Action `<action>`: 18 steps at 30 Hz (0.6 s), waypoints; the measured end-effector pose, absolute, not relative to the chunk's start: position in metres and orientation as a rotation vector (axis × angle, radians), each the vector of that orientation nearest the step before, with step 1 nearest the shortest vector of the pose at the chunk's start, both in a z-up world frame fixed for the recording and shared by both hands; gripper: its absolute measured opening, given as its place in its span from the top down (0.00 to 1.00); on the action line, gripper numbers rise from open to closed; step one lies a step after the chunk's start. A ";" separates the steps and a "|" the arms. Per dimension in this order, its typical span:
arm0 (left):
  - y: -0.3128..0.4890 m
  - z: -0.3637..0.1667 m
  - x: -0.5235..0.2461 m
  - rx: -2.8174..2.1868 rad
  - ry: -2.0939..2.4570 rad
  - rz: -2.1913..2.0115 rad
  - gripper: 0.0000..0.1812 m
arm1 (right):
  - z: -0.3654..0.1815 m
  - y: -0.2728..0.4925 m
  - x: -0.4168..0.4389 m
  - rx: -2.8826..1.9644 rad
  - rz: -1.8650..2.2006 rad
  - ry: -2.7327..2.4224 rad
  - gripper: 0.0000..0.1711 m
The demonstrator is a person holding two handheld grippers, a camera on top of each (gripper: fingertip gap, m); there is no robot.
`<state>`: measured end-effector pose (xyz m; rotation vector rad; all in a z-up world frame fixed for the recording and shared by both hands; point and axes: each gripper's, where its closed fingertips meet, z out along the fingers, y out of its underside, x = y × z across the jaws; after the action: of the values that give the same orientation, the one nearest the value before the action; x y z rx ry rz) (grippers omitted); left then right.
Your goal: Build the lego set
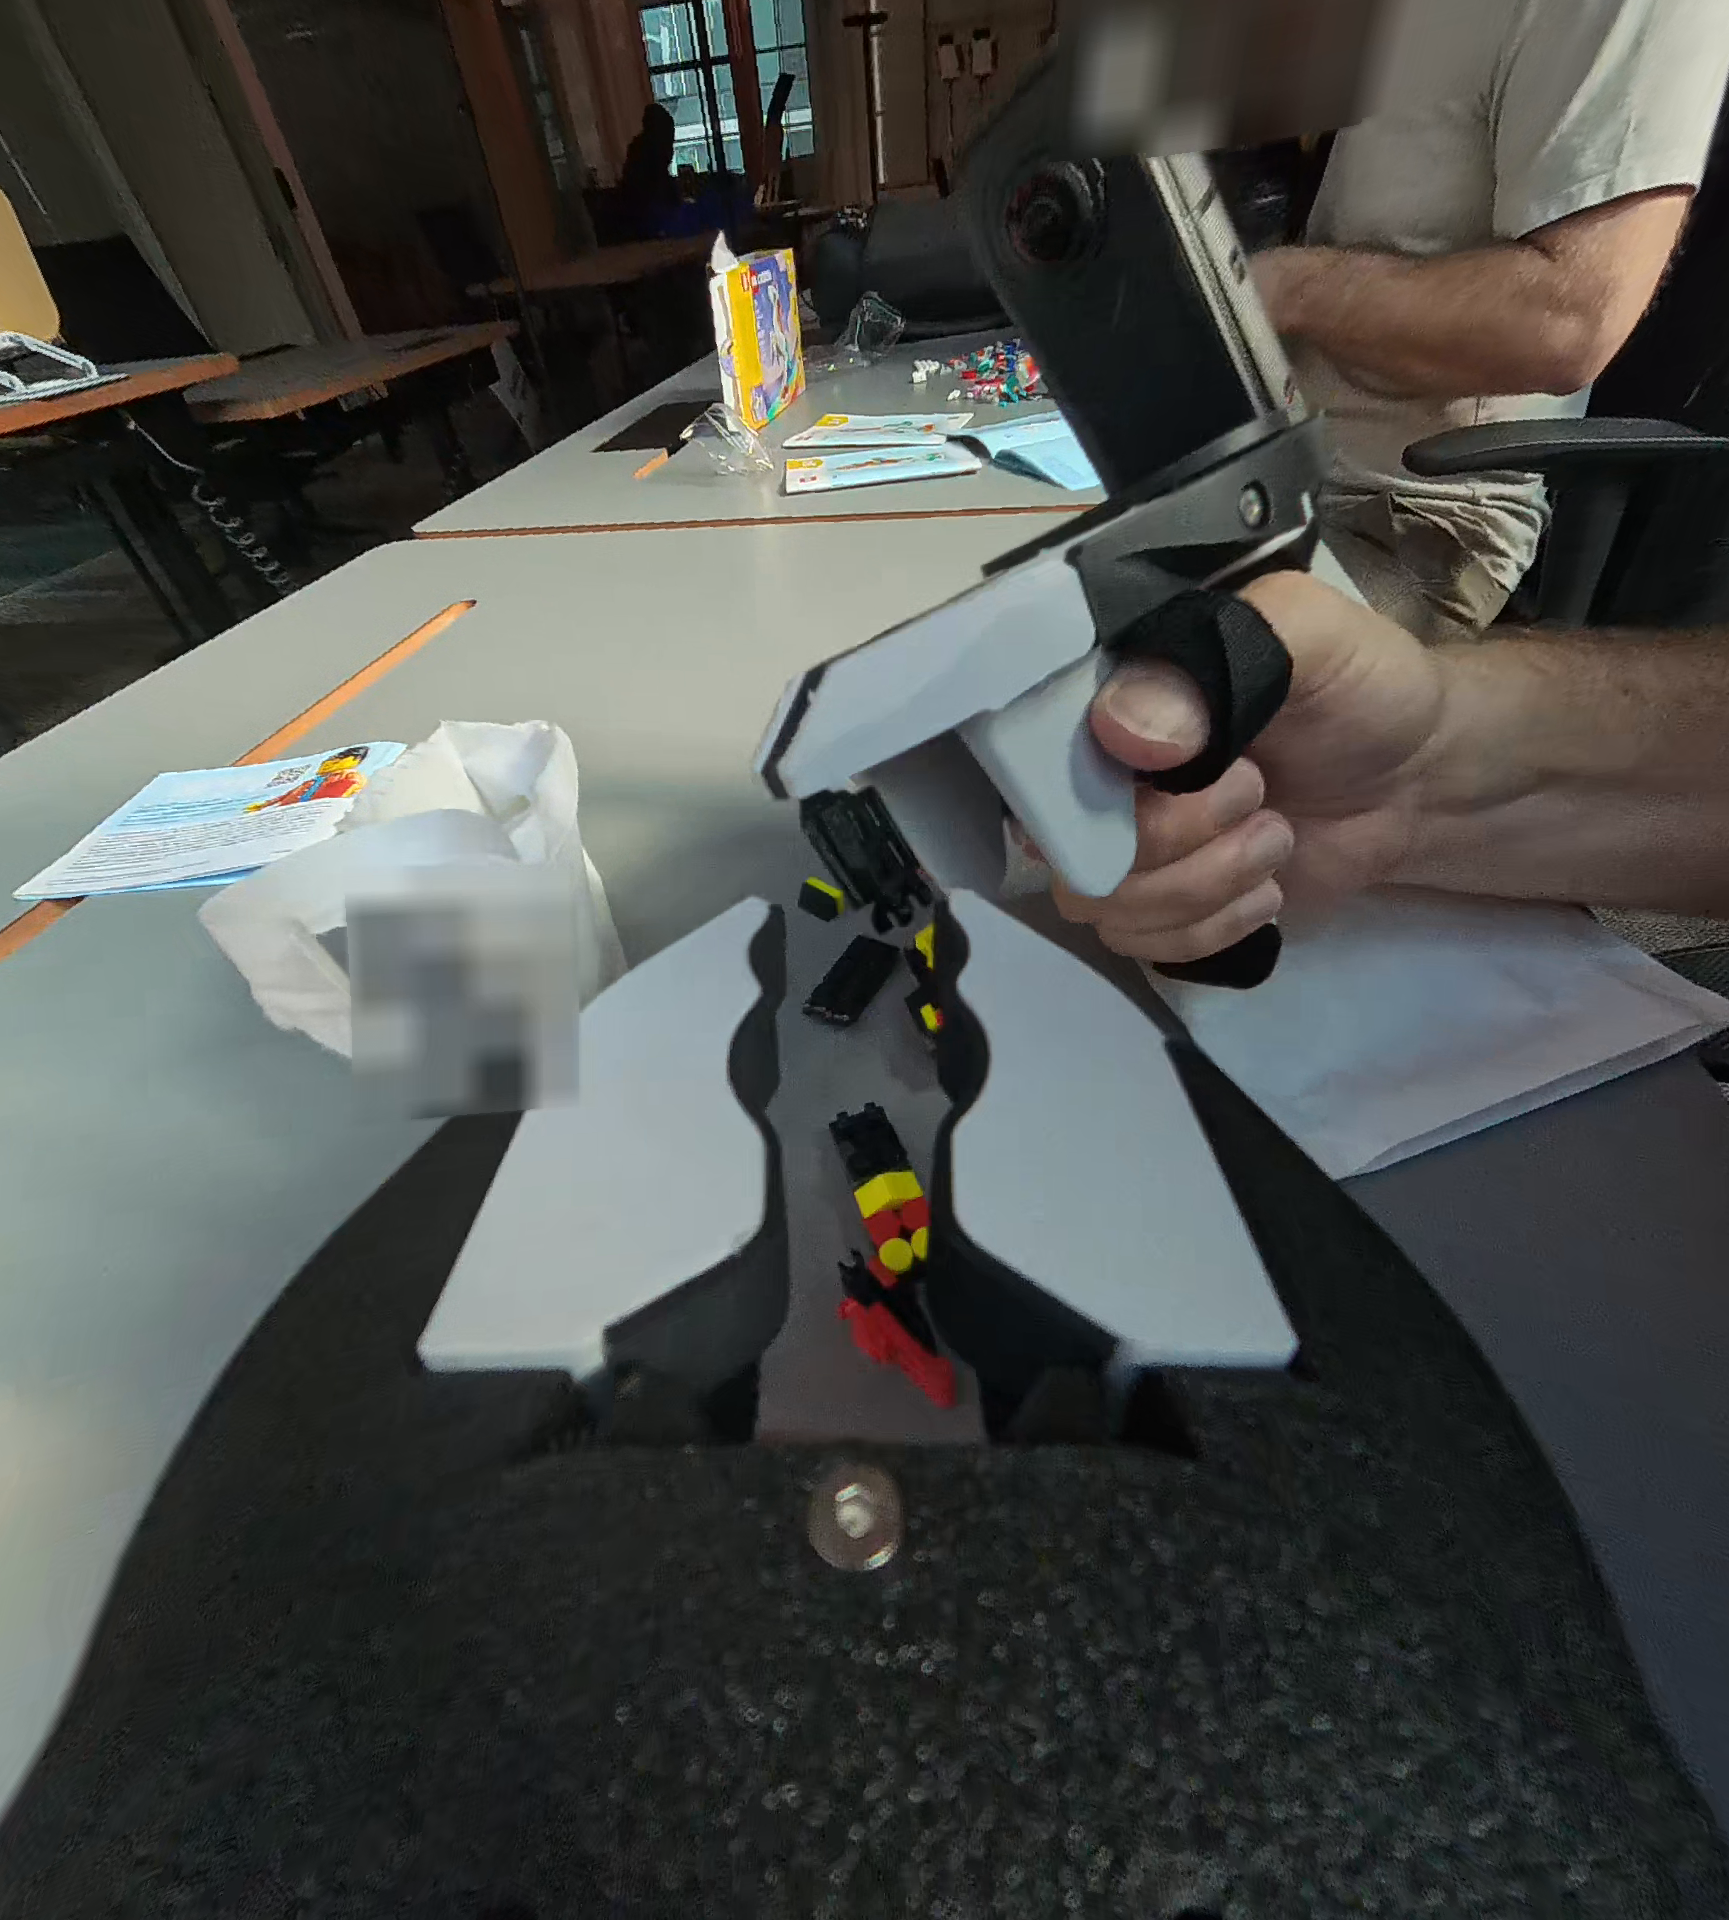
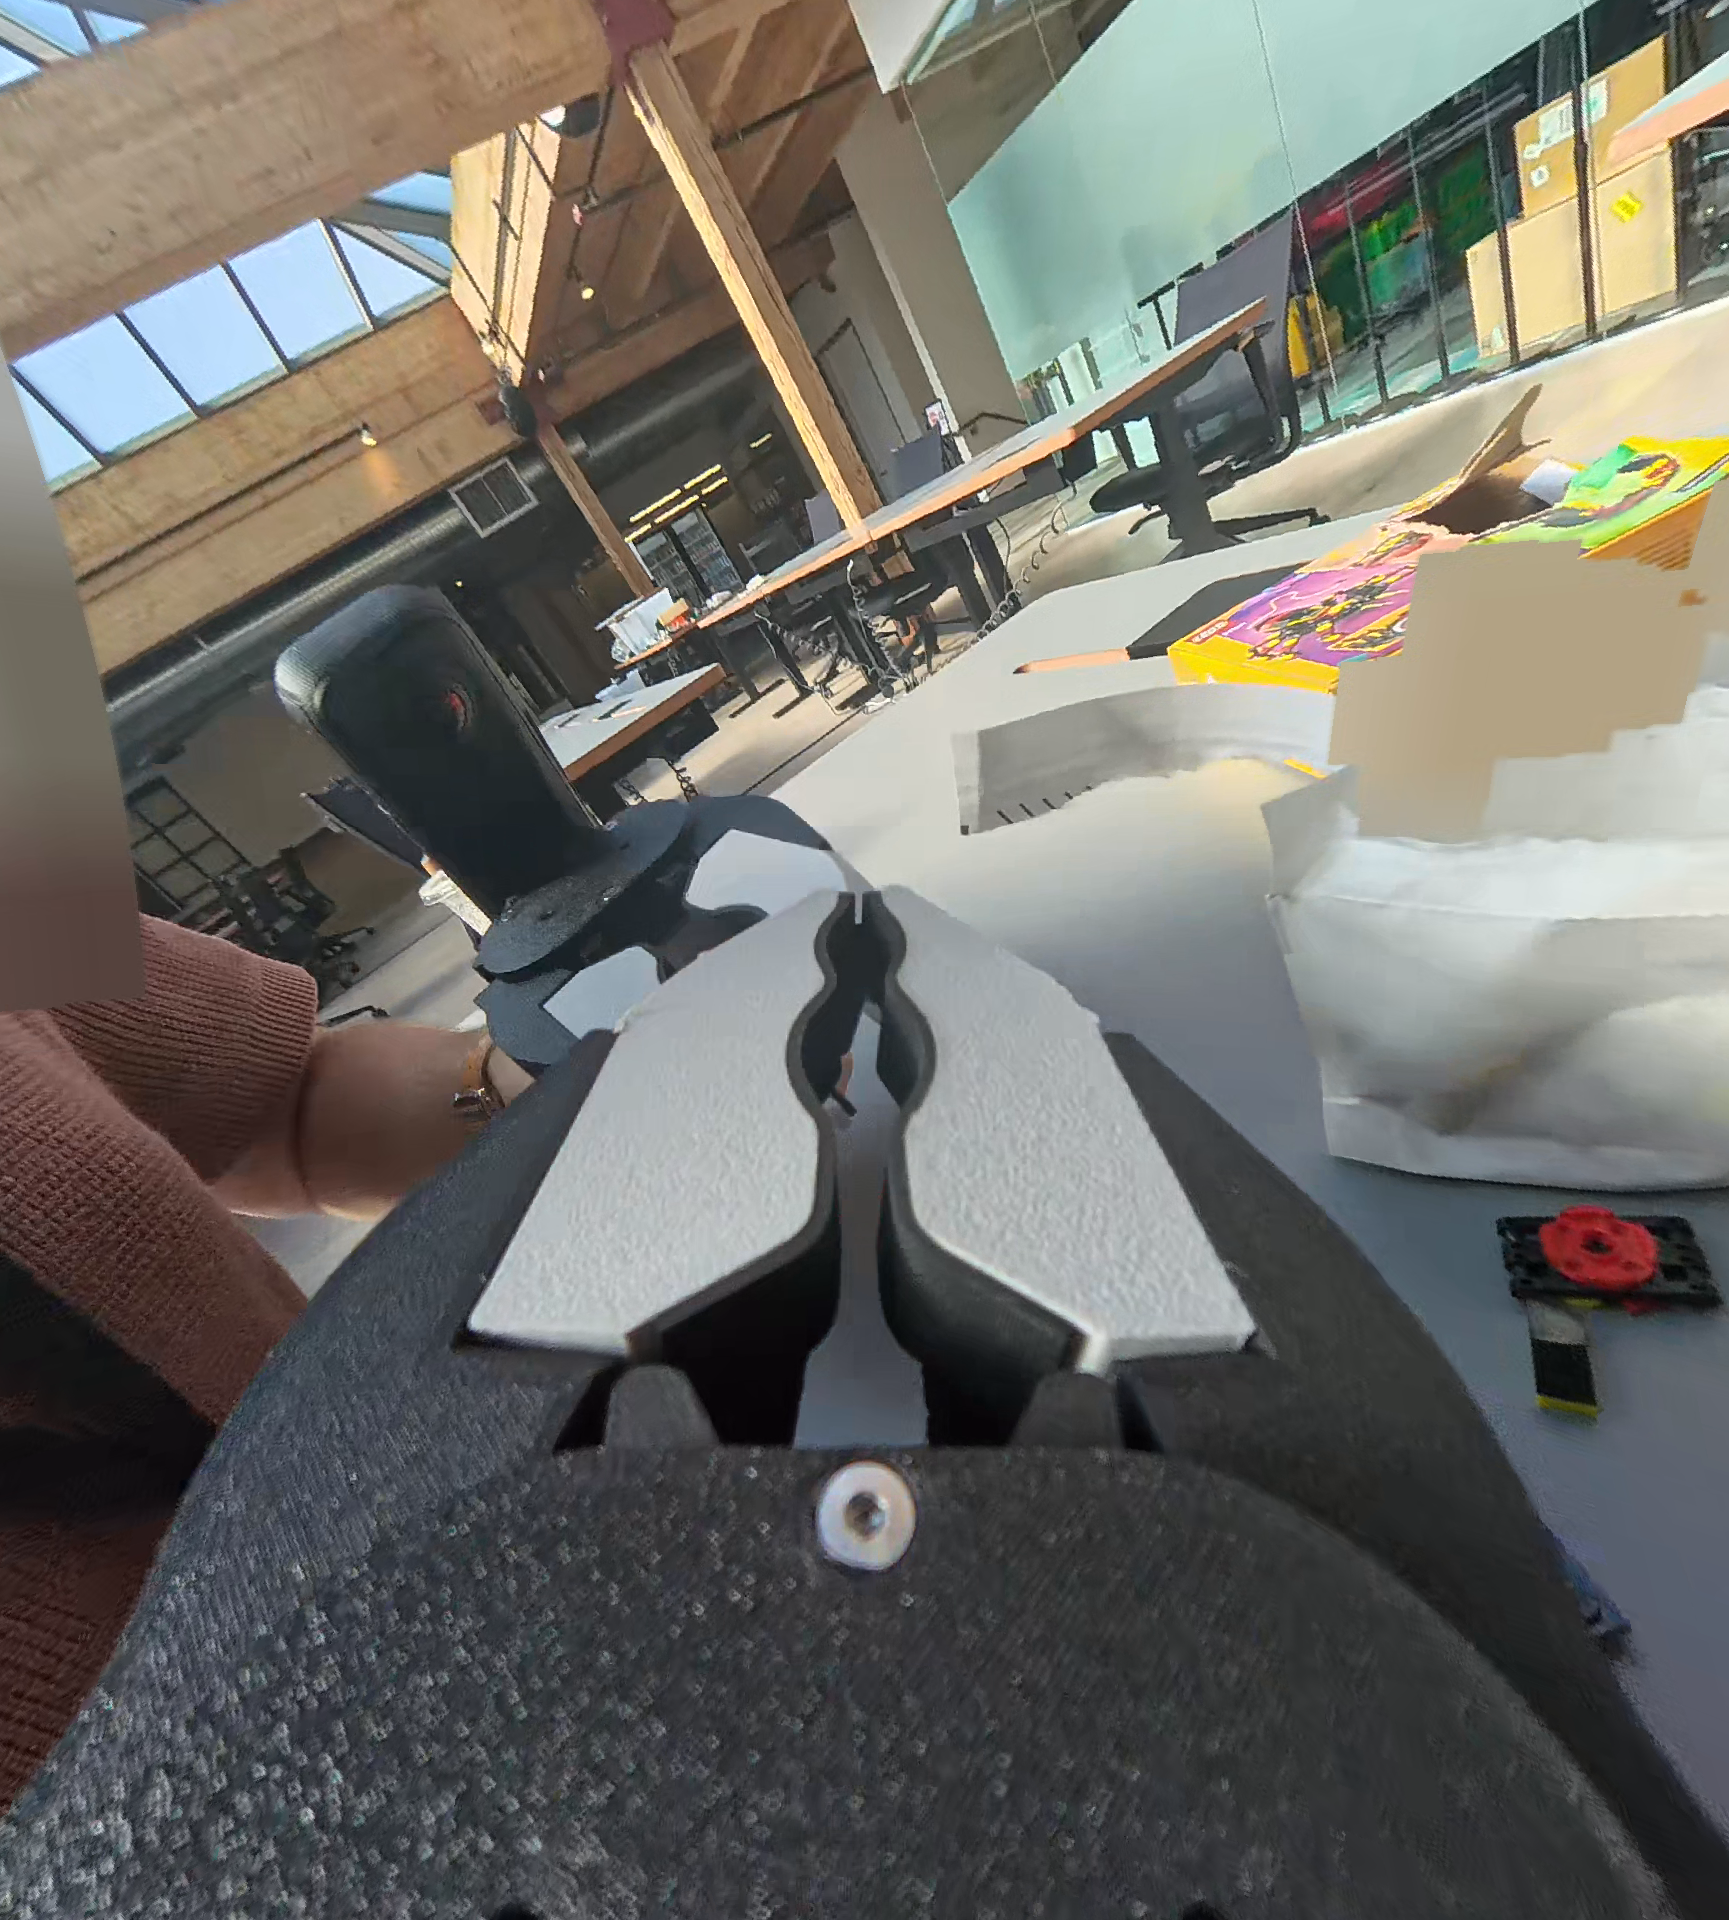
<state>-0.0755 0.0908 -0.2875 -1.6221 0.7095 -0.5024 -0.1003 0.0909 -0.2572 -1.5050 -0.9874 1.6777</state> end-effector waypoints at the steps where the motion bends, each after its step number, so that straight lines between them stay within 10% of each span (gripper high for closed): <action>1: 0.088 -0.283 -0.075 -1.606 0.695 -0.550 0.92 | -0.251 0.091 -0.099 -1.464 1.706 -0.962 1.00; 18: 0.073 -0.246 -0.070 -1.520 0.660 -0.634 0.90 | -0.213 0.088 -0.080 -1.136 1.577 -0.892 0.99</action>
<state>-0.0704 0.0729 -0.2463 -1.5202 0.6600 -0.6342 -0.0801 0.0884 -0.2134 -1.1355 -0.8921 1.5774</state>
